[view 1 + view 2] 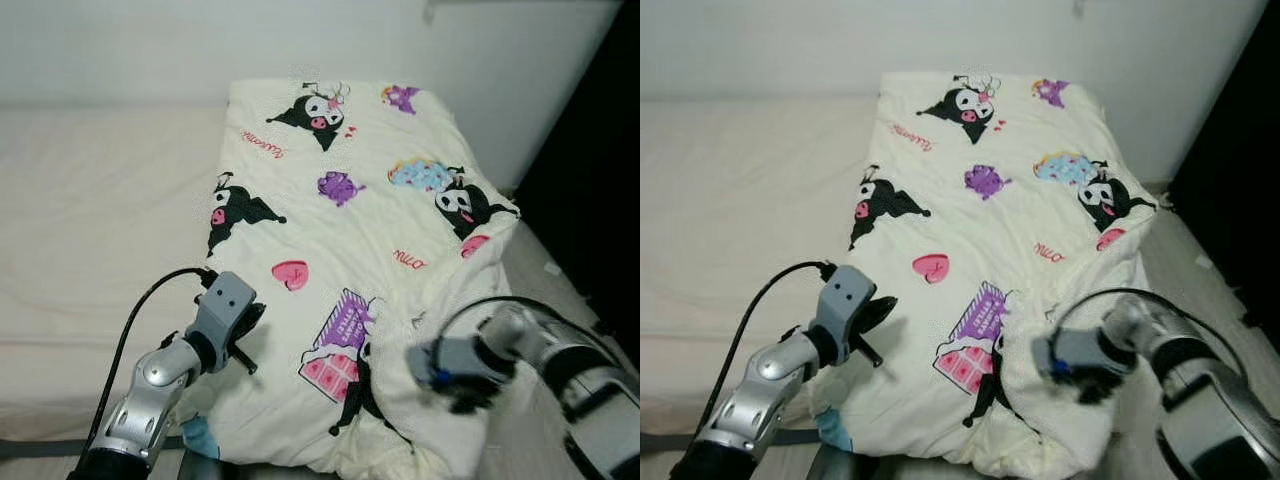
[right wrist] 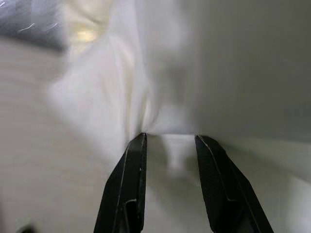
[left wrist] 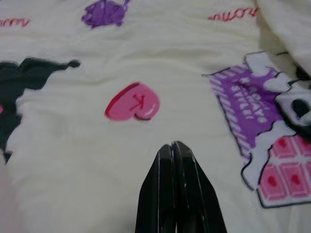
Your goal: Clean up the room
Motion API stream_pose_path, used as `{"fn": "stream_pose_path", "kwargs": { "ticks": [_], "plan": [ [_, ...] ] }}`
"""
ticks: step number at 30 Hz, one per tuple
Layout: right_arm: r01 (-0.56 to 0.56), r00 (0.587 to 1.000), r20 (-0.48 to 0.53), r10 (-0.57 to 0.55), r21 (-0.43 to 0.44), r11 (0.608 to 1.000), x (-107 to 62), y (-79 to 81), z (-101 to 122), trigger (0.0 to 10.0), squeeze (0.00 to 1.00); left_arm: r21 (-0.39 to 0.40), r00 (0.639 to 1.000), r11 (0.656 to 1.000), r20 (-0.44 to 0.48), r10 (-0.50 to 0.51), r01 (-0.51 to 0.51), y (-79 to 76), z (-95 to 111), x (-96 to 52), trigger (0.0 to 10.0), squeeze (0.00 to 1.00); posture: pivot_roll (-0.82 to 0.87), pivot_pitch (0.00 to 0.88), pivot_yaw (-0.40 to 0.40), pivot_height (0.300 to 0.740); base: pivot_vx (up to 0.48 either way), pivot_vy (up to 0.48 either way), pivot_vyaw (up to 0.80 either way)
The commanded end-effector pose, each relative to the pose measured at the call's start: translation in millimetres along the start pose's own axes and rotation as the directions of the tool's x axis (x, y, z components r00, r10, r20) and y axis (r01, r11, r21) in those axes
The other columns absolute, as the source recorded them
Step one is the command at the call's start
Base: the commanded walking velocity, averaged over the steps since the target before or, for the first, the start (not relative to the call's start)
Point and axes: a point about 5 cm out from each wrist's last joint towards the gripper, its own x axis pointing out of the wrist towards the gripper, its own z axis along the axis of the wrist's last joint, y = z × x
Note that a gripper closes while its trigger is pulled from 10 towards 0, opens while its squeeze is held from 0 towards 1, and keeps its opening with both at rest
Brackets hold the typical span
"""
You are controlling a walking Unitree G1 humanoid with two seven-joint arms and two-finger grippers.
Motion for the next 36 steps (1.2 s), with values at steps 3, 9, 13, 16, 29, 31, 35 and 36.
{"fn": "stream_pose_path", "kwargs": {
  "ticks": [3,9,13,16,29,31,35,36],
  "plan": [
    [0.024,0.998,0.06,-0.021,-0.04,0.999,-20.8,-4.9,8,10.0,0.0,-0.015,1.0,1.0,-0.001,-0.013,0.013,-4.3,0,1.0,10.0,0.0,0.02,0.17,-0.04,0.57,0.0,0.0,0.0],
    [0.396,0.886,0.256,-0.386,0.015,0.918,-69.0,-42.8,40,10.0,0.0,-0.023,1.0,1.0,0.028,0.01,-0.009,-4.2,5,3.1,10.0,0.0,0.02,0.143,-0.05,0.57,0.0,0.0,0.0],
    [0.43,0.837,0.355,-0.416,0.043,0.902,-60.3,-49.0,57,10.0,0.0,-0.02,0.999,0.999,0.024,0.029,-0.028,-2.7,5,2.8,10.0,0.0,0.03,0.137,-0.048,0.57,0.0,0.0,0.0],
    [0.513,0.78,0.357,-0.513,0.105,0.852,-34.1,-60.1,71,10.0,0.0,-0.014,0.999,0.999,0.006,0.044,-0.044,-0.7,3,2.1,10.0,0.0,0.03,0.136,-0.042,0.57,0.0,0.0,0.0],
    [0.582,0.774,0.148,-0.616,0.219,0.783,31.7,-58.2,66,10.0,0.0,0.02,0.998,0.999,-0.049,0.034,-0.033,1.7,-6,-2.5,10.0,0.0,0.05,0.14,-0.039,0.57,0.0,0.0,0.0],
    [0.474,0.862,0.135,-0.489,0.128,0.871,39.1,-46.0,59,10.0,0.0,0.023,0.998,0.999,-0.057,0.025,-0.024,1.1,-8,-3.6,10.0,0.0,0.05,0.14,-0.037,0.57,0.0,0.0,0.0],
    [0.255,0.965,0.06,-0.254,0.002,0.967,37.0,-24.5,38,10.0,0.0,0.024,0.998,1.0,-0.059,0.016,-0.015,0.5,-8,-4.5,10.0,0.0,0.05,0.138,-0.038,0.57,0.0,0.0,0.0],
    [0.255,0.965,0.06,-0.254,0.002,0.967,37.0,-24.5,38,10.0,0.0,0.024,0.998,1.0,-0.059,0.016,-0.015,0.5,-8,-4.5,10.0,0.0,0.05,0.138,-0.038,0.57,0.0,0.0,0.0]
  ]
}}
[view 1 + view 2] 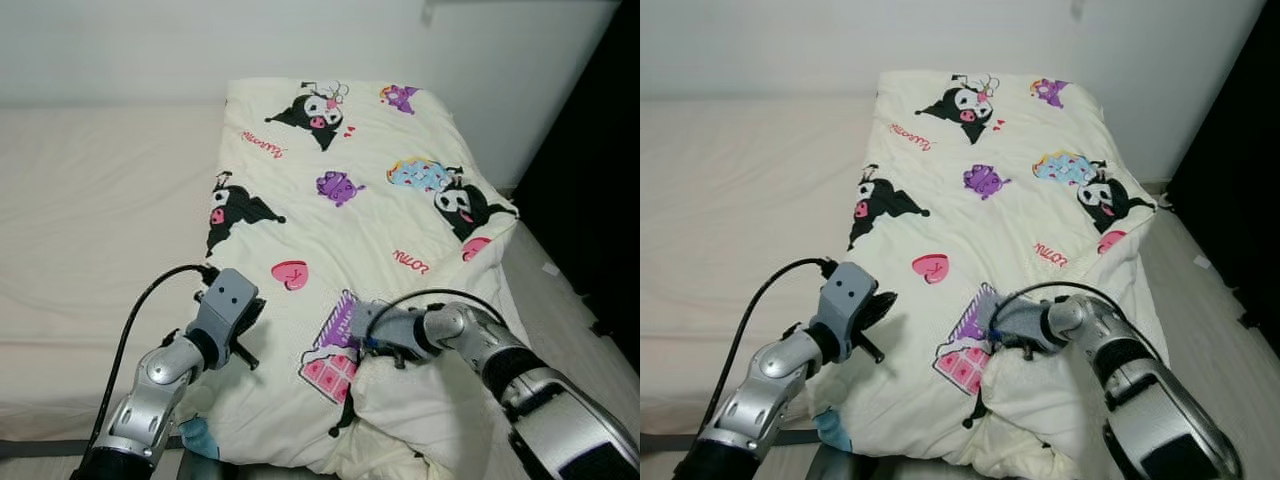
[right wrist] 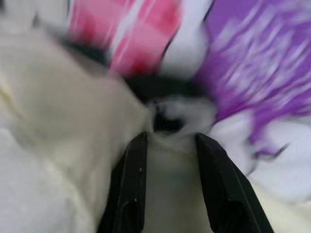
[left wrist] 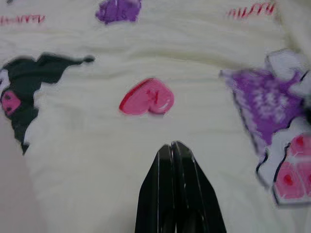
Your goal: Clean up the room
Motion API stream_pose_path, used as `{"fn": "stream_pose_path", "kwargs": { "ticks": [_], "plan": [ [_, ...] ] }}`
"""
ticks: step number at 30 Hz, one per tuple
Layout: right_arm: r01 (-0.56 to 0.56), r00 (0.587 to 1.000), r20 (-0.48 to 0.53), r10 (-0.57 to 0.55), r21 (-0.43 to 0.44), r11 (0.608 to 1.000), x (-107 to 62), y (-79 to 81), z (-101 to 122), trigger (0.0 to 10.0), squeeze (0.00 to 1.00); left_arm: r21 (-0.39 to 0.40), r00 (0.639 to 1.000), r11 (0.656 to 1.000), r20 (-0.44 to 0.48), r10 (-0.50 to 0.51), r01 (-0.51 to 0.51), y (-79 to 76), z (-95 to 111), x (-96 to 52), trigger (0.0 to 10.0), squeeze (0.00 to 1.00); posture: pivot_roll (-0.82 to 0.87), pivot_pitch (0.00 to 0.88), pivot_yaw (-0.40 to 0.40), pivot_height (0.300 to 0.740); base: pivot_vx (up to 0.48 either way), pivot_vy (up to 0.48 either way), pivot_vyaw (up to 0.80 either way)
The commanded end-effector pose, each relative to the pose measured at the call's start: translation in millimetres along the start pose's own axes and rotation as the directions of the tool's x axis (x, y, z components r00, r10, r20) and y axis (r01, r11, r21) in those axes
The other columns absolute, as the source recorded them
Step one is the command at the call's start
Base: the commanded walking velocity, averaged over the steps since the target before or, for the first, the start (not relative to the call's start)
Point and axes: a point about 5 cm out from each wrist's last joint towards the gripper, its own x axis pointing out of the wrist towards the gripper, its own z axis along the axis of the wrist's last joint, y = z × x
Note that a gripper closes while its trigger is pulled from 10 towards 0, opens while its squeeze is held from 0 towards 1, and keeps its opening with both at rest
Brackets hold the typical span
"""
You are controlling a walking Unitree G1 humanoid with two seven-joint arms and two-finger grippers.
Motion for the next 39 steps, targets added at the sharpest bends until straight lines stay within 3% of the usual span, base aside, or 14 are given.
{"fn": "stream_pose_path", "kwargs": {
  "ticks": [1,9,11,15,17,19,22,24,26,29,30,33,37,39],
  "plan": [
    [-0.244,0.967,-0.1,0.236,-0.076,0.967,-7.2,21.1,-20,10.0,0.0,0.006,0.999,1.0,-0.04,-0.02,0.02,-1.7,-7,-3.4,10.0,0.0,0.05,0.137,-0.037,0.57,0.0,0.0,0.0],
    [-0.345,0.933,-0.147,0.33,-0.092,0.934,-51.8,16.6,-40,10.0,0.0,-0.005,0.999,0.999,-0.012,-0.038,0.038,-5.4,-2,-0.1,10.0,0.0,0.03,0.127,-0.027,0.57,0.0,0.0,0.0],
    [-0.254,0.963,-0.114,0.243,-0.091,0.963,-81.0,2.9,-37,10.0,0.0,-0.016,0.999,0.999,0.015,-0.044,0.044,-7.9,4,3.6,10.0,0.0,0.02,0.117,-0.023,0.57,0.0,0.0,0.0],
    [-0.197,0.977,-0.098,0.189,-0.084,0.977,-94.8,-3.8,-35,10.0,0.0,-0.025,0.999,0.999,0.029,-0.045,0.046,-8.8,6,5.2,10.0,0.0,0.02,0.117,-0.023,0.57,0.0,0.0,0.0],
    [-0.056,0.998,-0.036,0.055,-0.027,0.998,-122.3,-15.7,-32,10.0,0.0,-0.049,0.997,0.997,0.062,-0.05,0.054,-10.6,13,6.9,10.0,0.0,0.02,0.1,-0.024,0.57,0.0,0.0,0.0],
    [-0.056,0.998,-0.036,0.055,-0.027,0.998,-122.3,-15.7,-32,10.0,0.0,-0.049,0.997,0.997,0.062,-0.05,0.054,-10.6,13,6.9,10.0,0.0,0.02,0.1,-0.024,0.57,0.0,0.0,0.0],
    [0.054,0.993,0.106,-0.06,0.057,0.997,-138.9,-18.7,-24,10.0,0.0,-0.084,0.995,0.995,0.093,-0.047,0.055,-9.8,18,7.2,10.0,0.0,0.03,0.087,-0.022,0.57,0.0,0.0,0.0],
    [0.092,0.979,0.175,-0.109,0.102,0.991,-135.0,-17.7,-21,10.0,0.0,-0.089,0.995,0.995,0.096,-0.042,0.051,-8.3,18,7.3,10.0,0.0,0.03,0.085,-0.021,0.57,0.0,0.0,0.0],
    [0.18,0.958,0.2,-0.206,0.14,0.974,-100.8,-11.7,-24,10.0,0.0,-0.063,0.996,0.997,0.072,-0.042,0.047,-5.9,15,7.9,10.0,0.0,0.03,0.077,-0.013,0.57,0.0,0.0,0.0],
    [0.198,0.956,0.19,-0.225,0.152,0.968,-86.9,-7.9,-26,10.0,0.0,-0.049,0.997,0.998,0.063,-0.044,0.047,-5.6,13,8.1,10.0,0.0,0.03,0.076,-0.008,0.57,0.0,0.0,0.0],
    [0.146,0.969,0.174,-0.174,0.16,0.976,-66.4,5.7,-28,10.0,0.0,-0.035,0.997,0.998,0.054,-0.057,0.059,-6.4,12,8.3,10.0,0.0,0.03,0.075,-0.006,0.57,0.0,0.0,0.0],
    [0.037,0.983,0.17,-0.064,0.154,0.987,-46.6,25.7,-27,10.0,0.0,-0.029,0.996,0.997,0.047,-0.072,0.074,-7.7,11,8.3,10.0,0.0,0.03,0.074,-0.007,0.57,0.0,0.0,0.0],
    [-0.126,0.982,0.156,0.107,0.12,0.985,-40.7,46.9,-27,10.0,0.0,-0.03,0.995,0.996,0.041,-0.088,0.089,-9.5,9,7.1,10.0,0.0,0.03,0.073,-0.007,0.57,0.0,0.0,0.0],
    [-0.126,0.982,0.156,0.107,0.12,0.985,-40.7,46.9,-27,10.0,0.0,-0.03,0.995,0.996,0.041,-0.088,0.089,-9.5,9,7.1,10.0,0.0,0.03,0.073,-0.007,0.57,0.0,0.0,0.0]
  ]
}}
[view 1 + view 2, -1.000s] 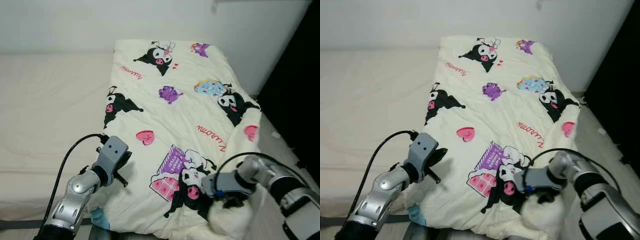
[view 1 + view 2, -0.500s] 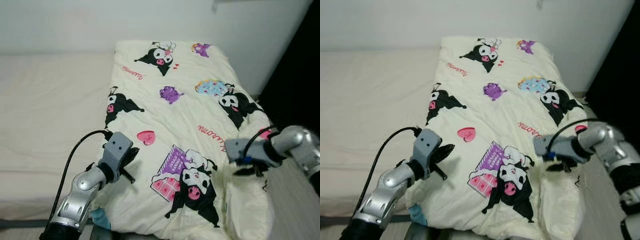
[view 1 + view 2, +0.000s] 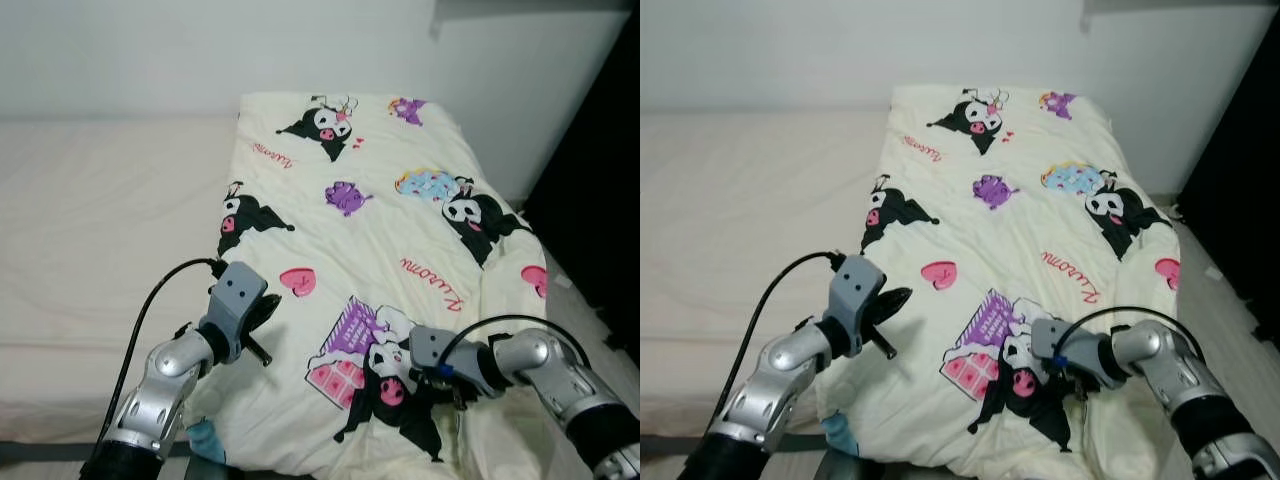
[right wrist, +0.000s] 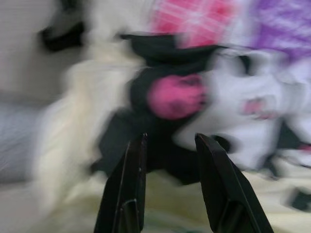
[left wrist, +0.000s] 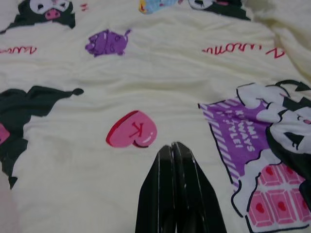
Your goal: Clean up the room
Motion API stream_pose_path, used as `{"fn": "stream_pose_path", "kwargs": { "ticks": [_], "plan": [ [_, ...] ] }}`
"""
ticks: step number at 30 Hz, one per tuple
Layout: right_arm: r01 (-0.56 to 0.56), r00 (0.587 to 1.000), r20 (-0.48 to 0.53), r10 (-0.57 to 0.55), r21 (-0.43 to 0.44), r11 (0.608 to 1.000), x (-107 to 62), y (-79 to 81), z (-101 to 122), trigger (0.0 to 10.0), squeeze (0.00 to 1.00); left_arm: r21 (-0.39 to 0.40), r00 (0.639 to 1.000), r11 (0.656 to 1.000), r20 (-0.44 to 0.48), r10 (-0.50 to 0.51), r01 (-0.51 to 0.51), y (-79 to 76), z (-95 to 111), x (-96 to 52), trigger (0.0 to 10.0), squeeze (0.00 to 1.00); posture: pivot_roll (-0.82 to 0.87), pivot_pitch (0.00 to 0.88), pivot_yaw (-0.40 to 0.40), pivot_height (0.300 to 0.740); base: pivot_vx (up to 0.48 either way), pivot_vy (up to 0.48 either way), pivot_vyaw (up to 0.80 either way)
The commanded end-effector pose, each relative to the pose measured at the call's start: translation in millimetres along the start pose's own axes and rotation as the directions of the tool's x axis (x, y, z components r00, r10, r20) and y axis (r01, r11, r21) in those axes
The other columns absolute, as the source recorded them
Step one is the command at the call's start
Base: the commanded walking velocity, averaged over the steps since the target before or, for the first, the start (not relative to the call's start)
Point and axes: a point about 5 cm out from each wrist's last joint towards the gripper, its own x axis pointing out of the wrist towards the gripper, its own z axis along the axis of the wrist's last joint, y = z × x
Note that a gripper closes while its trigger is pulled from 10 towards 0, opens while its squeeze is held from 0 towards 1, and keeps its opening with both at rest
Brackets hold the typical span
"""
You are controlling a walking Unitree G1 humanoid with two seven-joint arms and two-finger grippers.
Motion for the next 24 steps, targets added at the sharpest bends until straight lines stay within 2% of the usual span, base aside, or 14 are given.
{"fn": "stream_pose_path", "kwargs": {
  "ticks": [1,4,7,11,14,15,16,17,18,19,20,21,22,24],
  "plan": [
    [-0.115,0.993,-0.033,0.114,-0.022,0.993,2.8,13.1,-1,10.0,0.0,0.013,0.999,1.0,-0.036,-0.018,0.019,-0.7,-6,-4.7,10.0,0.0,0.02,0.072,-0.007,0.57,0.0,0.0,0.0],
    [-0.431,0.897,-0.154,0.415,-0.086,0.898,-15.2,50.9,-4,10.0,0.0,-0.003,0.997,0.998,-0.025,-0.067,0.067,-7.6,-4,-4.3,10.0,0.0,0.02,0.077,-0.004,0.57,0.0,0.0,0.0],
    [-0.476,0.873,-0.172,0.457,-0.098,0.874,-19.3,56.7,-4,10.0,0.0,-0.005,0.997,0.997,-0.022,-0.075,0.075,-8.8,-4,-4.1,10.0,0.0,0.02,0.08,-0.002,0.57,0.0,0.0,0.0],
    [-0.6,0.797,-0.179,0.577,-0.123,0.79,-37.9,77.4,8,10.0,0.0,-0.013,0.995,0.995,-0.018,-0.095,0.095,-12.2,-4,-3.4,10.0,0.0,0.01,0.086,-0.002,0.57,0.0,0.0,0.0],
    [-0.599,0.8,-0.153,0.581,-0.137,0.789,-39.8,77.2,14,10.0,0.0,-0.015,0.995,0.995,-0.018,-0.095,0.095,-12.9,-4,-3.0,10.0,0.0,0.01,0.088,-0.005,0.57,0.0,0.0,0.0],
    [-0.47,0.883,-0.079,0.463,-0.178,0.865,-32.2,54.4,24,10.0,0.0,-0.018,0.997,0.997,-0.019,-0.076,0.076,-11.8,-5,-2.2,10.0,0.0,0.01,0.088,-0.006,0.57,0.0,0.0,0.0],
    [-0.47,0.883,-0.079,0.463,-0.178,0.865,-32.2,54.4,24,10.0,0.0,-0.018,0.997,0.997,-0.019,-0.076,0.076,-11.8,-5,-2.2,10.0,0.0,0.01,0.088,-0.006,0.57,0.0,0.0,0.0],
    [-0.258,0.964,0.018,0.265,-0.168,0.951,-22.7,24.5,34,10.0,0.0,-0.017,0.999,0.999,-0.021,-0.045,0.044,-9.2,-5,-1.2,10.0,0.0,0.01,0.088,-0.008,0.57,0.0,0.0,0.0],
    [-0.04,0.992,0.118,0.053,-0.116,0.992,-14.6,-3.4,44,10.0,0.0,-0.019,1.0,1.0,-0.021,-0.011,0.011,-6.4,-6,-0.1,10.0,0.0,0.01,0.085,-0.015,0.57,0.0,0.0,0.0],
    [-0.04,0.992,0.118,0.053,-0.116,0.992,-14.6,-3.4,44,10.0,0.0,-0.019,1.0,1.0,-0.021,-0.011,0.011,-6.4,-6,-0.1,10.0,0.0,0.01,0.085,-0.015,0.57,0.0,0.0,0.0],
    [0.139,0.969,0.206,-0.138,0.008,0.99,-9.5,-26.5,53,10.0,0.0,-0.025,0.999,0.999,-0.025,0.036,-0.037,-1.6,-6,0.8,10.0,0.0,0.02,0.082,-0.02,0.57,0.0,0.0,0.0],
    [0.139,0.969,0.206,-0.138,0.008,0.99,-9.5,-26.5,53,10.0,0.0,-0.025,0.999,0.999,-0.025,0.036,-0.037,-1.6,-6,0.8,10.0,0.0,0.02,0.082,-0.02,0.57,0.0,0.0,0.0],
    [0.302,0.917,0.229,-0.325,0.129,0.944,-2.3,-41.6,56,10.0,0.0,-0.036,0.992,0.992,-0.043,0.121,-0.122,8.2,-8,0.6,10.0,0.0,0.02,0.079,-0.026,0.57,0.0,0.0,0.0],
    [0.324,0.911,0.216,-0.351,0.152,0.934,1.6,-40.9,54,10.0,0.0,-0.042,0.988,0.988,-0.053,0.148,-0.15,11.0,-9,0.0,10.0,0.0,0.02,0.077,-0.027,0.57,0.0,0.0,0.0]
  ]
}}
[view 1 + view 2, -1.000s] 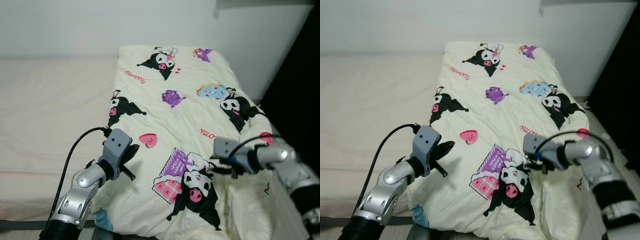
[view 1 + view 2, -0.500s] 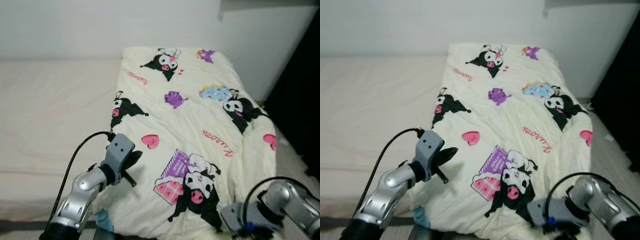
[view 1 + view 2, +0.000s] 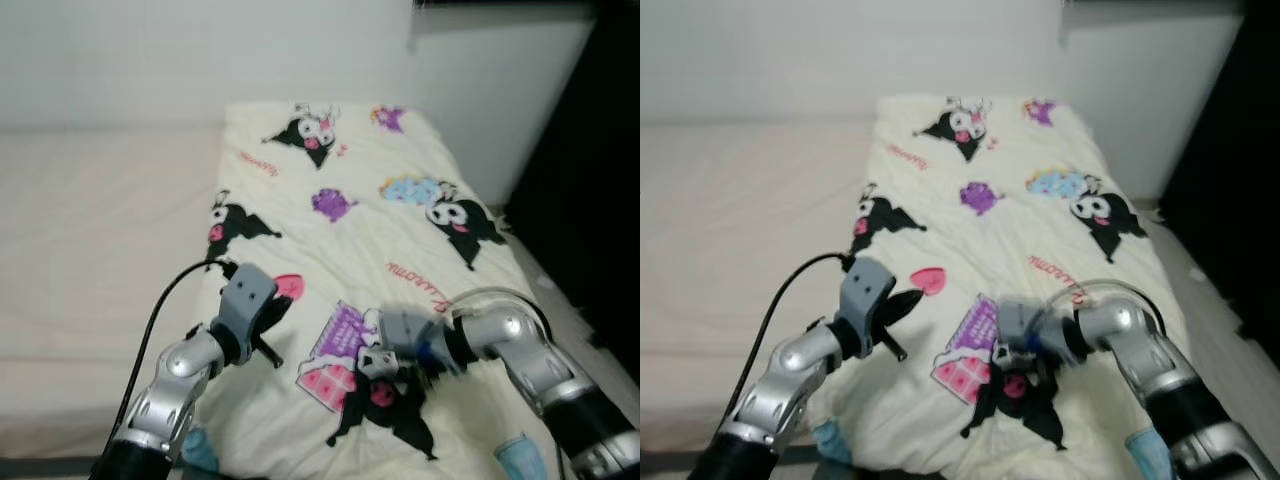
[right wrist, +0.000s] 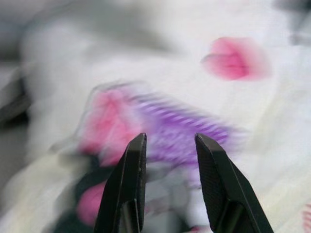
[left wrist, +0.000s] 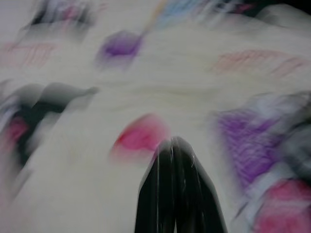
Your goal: Clean up the room
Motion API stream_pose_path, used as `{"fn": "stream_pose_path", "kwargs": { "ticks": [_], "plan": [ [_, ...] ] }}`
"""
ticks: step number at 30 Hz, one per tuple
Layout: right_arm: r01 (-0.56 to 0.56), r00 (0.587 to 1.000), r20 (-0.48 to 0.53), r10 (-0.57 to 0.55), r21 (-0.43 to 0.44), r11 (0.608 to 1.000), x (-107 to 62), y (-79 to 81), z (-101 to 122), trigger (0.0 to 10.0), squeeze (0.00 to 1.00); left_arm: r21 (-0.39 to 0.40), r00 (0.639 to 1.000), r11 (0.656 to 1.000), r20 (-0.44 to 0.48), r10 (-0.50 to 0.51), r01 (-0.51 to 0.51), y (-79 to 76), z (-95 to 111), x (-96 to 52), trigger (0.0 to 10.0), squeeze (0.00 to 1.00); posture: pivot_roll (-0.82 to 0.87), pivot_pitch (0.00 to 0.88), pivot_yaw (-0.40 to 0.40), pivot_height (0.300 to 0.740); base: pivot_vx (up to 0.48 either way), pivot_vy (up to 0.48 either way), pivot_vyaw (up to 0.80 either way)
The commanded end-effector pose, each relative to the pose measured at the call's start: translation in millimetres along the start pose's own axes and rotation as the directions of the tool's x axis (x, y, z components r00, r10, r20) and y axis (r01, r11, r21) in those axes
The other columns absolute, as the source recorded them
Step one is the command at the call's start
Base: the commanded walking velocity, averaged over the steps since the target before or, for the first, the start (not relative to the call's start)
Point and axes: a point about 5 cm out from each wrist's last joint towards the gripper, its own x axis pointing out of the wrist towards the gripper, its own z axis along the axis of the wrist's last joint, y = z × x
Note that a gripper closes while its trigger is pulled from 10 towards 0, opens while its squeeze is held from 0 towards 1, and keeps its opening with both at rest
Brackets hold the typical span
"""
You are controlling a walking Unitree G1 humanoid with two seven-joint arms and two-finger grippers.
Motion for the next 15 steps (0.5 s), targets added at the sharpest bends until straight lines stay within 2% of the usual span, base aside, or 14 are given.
{"fn": "stream_pose_path", "kwargs": {
  "ticks": [1,2,3,4,5,7,8,10,11,13,14,15],
  "plan": [
    [0.045,0.997,-0.066,-0.041,0.06,0.997,3.2,7.6,-19,10.0,0.0,-0.003,0.998,0.999,-0.045,0.048,-0.048,5.7,-7,-1.2,10.0,0.0,0.02,0.077,-0.03,0.57,0.0,0.0,0.0],
    [0.045,0.997,-0.066,-0.041,0.06,0.997,3.2,7.6,-19,10.0,0.0,-0.003,0.998,0.999,-0.045,0.048,-0.048,5.7,-7,-1.2,10.0,0.0,0.02,0.077,-0.03,0.57,0.0,0.0,0.0],
    [0.101,0.994,-0.059,-0.095,0.123,0.987,6.3,10.9,-23,10.0,0.0,-0.018,0.996,0.997,-0.051,0.077,-0.078,6.9,-9,-1.8,10.0,0.0,0.02,0.072,-0.033,0.57,0.0,0.0,0.0],
    [0.101,0.994,-0.059,-0.095,0.123,0.987,6.3,10.9,-23,10.0,0.0,-0.018,0.996,0.997,-0.051,0.077,-0.078,6.9,-9,-1.8,10.0,0.0,0.02,0.072,-0.033,0.57,0.0,0.0,0.0],
    [0.159,0.987,-0.051,-0.152,0.187,0.969,9.4,13.8,-27,10.0,0.0,-0.032,0.993,0.994,-0.056,0.107,-0.109,7.8,-11,-2.5,10.0,0.0,0.02,0.067,-0.038,0.57,0.0,0.0,0.0],
    [0.159,0.987,-0.051,-0.152,0.187,0.969,9.4,13.8,-27,10.0,0.0,-0.032,0.993,0.994,-0.056,0.107,-0.109,7.8,-11,-2.5,10.0,0.0,0.02,0.067,-0.038,0.57,0.0,0.0,0.0],
    [0.262,0.965,-0.056,-0.256,0.272,0.926,13.7,16.8,-33,10.0,0.0,-0.062,0.988,0.987,-0.063,0.143,-0.146,7.6,-15,-3.3,10.0,0.0,0.01,0.06,-0.038,0.57,0.0,0.0,0.0],
    [0.454,0.88,-0.076,-0.468,0.421,0.785,25.0,23.3,-43,10.0,0.0,-0.133,0.982,0.973,-0.051,0.183,-0.188,1.8,-19,-3.8,10.0,0.0,0.02,0.051,-0.035,0.57,0.0,0.0,0.0],
    [0.454,0.88,-0.076,-0.468,0.421,0.785,25.0,23.3,-43,10.0,0.0,-0.133,0.982,0.973,-0.051,0.183,-0.188,1.8,-19,-3.8,10.0,0.0,0.02,0.051,-0.035,0.57,0.0,0.0,0.0],
    [0.609,0.744,-0.15,-0.652,0.555,0.567,30.6,38.5,-54,10.0,0.0,-0.173,0.985,0.97,-0.017,0.171,-0.171,-7.9,-21,-5.9,10.0,0.0,0.01,0.039,-0.028,0.57,0.0,0.0,0.0],
    [0.654,0.688,-0.189,-0.7,0.58,0.486,31.5,44.1,-58,10.0,0.0,-0.181,0.986,0.969,-0.014,0.167,-0.166,-10.6,-22,-6.6,10.0,0.0,0.01,0.038,-0.027,0.57,0.0,0.0,0.0],
    [0.688,0.647,-0.216,-0.732,0.578,0.438,32.2,51.2,-61,10.0,0.0,-0.177,0.984,0.968,-0.02,0.177,-0.178,-11.3,-23,-7.5,10.0,0.0,0.0,0.035,-0.022,0.57,0.0,0.0,0.0]
  ]
}}
